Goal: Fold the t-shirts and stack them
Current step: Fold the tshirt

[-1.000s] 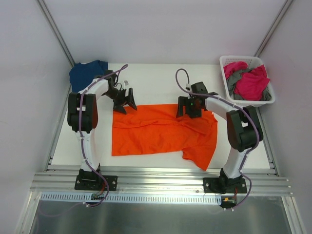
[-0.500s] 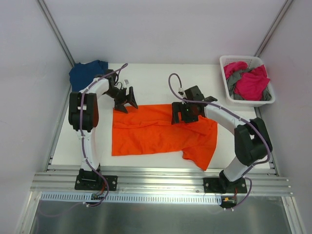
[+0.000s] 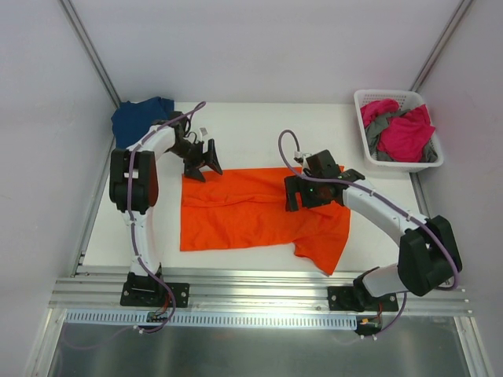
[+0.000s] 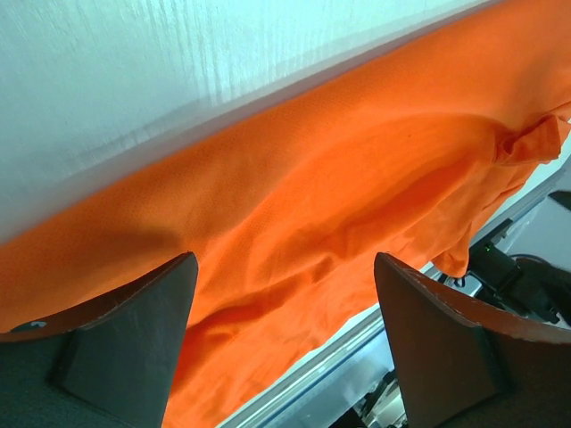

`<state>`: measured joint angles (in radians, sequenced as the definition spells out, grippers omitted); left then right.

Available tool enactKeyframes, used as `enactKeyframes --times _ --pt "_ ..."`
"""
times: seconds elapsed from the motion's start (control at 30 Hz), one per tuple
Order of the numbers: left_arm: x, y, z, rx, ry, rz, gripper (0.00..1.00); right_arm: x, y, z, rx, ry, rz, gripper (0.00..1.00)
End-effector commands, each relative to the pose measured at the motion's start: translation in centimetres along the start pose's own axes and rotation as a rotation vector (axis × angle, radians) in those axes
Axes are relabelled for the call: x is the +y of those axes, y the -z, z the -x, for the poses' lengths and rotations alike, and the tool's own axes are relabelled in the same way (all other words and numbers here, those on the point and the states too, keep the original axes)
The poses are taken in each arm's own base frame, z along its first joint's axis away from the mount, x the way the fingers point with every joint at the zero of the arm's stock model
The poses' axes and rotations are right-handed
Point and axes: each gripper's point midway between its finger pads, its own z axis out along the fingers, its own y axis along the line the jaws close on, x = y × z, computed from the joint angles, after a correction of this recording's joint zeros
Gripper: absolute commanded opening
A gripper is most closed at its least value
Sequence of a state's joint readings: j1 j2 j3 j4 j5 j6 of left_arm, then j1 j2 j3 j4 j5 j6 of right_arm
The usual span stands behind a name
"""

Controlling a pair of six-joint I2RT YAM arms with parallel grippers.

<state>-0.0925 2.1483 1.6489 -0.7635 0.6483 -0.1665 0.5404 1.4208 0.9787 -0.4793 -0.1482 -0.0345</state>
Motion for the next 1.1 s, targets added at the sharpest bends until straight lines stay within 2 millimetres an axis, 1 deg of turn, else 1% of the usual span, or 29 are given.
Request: enactKeyframes --times 0.0,0.03,0.07,0.13,0.17,0.2,0.23,0.27,0.33,0.37,0.53,0.6,0.63,0.73,0.77,0.83,0.87,0.9,0.93,1.03,1.07 --pt "-2.2 2.3 -0.3 -0.048 -0.065 -0.001 0.81 -1.4 0.1 2.3 -0.072 -0.016 -0.016 0.87" --pt "-2.4 2.3 -0.7 -0.045 -0.071 -0.001 0.81 -1.7 -0.5 2.4 -0.057 -0.036 -0.016 0.86" --pt "-2.4 2.4 -0.8 -0.043 -0.071 -0.002 0.82 -1.9 -0.5 3.2 -0.066 -0.05 -0.014 0.86" --pt "-2.3 2.3 -1.2 -0.039 -0.072 0.0 0.82 -2.0 -1.1 3.7 -0.059 -0.059 -0.007 0.85" --pt "-2.2 2.4 -1.3 -0.04 -0.072 0.002 0.82 -2.5 -1.7 3.6 -0.043 -0.07 -0.015 0.84" --pt "-2.2 2.3 -1.3 -0.039 -0.07 0.003 0.82 -2.6 -1.8 4.3 -0.054 -0.076 -0.019 0.83" --pt "-2.2 2.4 -1.4 -0.041 -0.071 0.003 0.82 -2.8 -1.9 4.5 -0.054 -0.081 -0.023 0.82" --pt "-2.3 2.4 -1.4 -0.039 -0.071 0.0 0.82 -3.0 -2.3 4.6 -0.046 -0.08 -0.029 0.78" --pt "-2.5 2.6 -1.2 -0.049 -0.077 -0.003 0.82 -3.0 -2.5 5.1 -0.049 -0.078 -0.027 0.74" --pt "-2.6 2.6 -1.1 -0.05 -0.076 -0.005 0.82 -3.0 -2.6 5.1 -0.044 -0.08 -0.024 0.69" --pt "-2.7 2.5 -1.1 -0.047 -0.072 -0.013 0.82 -3.6 -3.5 5.8 -0.035 -0.088 -0.032 0.61" --pt "-2.6 2.3 -1.1 -0.04 -0.065 -0.016 0.82 -4.0 -3.7 6.0 -0.033 -0.086 -0.042 0.51" --pt "-2.7 2.3 -1.1 -0.039 -0.06 -0.023 0.81 -3.8 -3.7 6.3 -0.037 -0.078 -0.039 0.44" --pt "-2.8 2.1 -0.8 -0.037 -0.055 -0.034 0.82 -3.7 -3.8 6.5 -0.033 -0.077 -0.034 0.35" --pt "-2.9 2.1 -0.8 -0.036 -0.055 -0.037 0.81 -3.8 -3.8 6.4 -0.033 -0.075 -0.034 0.29" --pt "-2.9 2.0 -0.5 -0.038 -0.053 -0.039 0.82 -3.7 -3.8 6.4 -0.031 -0.074 -0.031 0.25" --pt "-3.1 2.0 -0.4 -0.04 -0.056 -0.042 0.82 -3.7 -3.8 6.1 -0.026 -0.069 -0.031 0.19" --pt "-3.0 1.9 -0.4 -0.037 -0.051 -0.043 0.82 -3.8 -3.8 5.9 -0.022 -0.07 -0.031 0.16" --pt "-3.0 1.9 -0.4 -0.037 -0.05 -0.044 0.82 -3.8 -3.7 5.9 -0.022 -0.067 -0.031 0.11" --pt "-3.0 1.8 -0.5 -0.034 -0.048 -0.045 0.82 -3.7 -3.6 5.0 -0.004 -0.064 -0.026 0.05" --pt "-3.0 1.9 -0.5 -0.033 -0.045 -0.046 0.82 -3.7 -3.5 4.9 -0.005 -0.061 -0.024 0.01"
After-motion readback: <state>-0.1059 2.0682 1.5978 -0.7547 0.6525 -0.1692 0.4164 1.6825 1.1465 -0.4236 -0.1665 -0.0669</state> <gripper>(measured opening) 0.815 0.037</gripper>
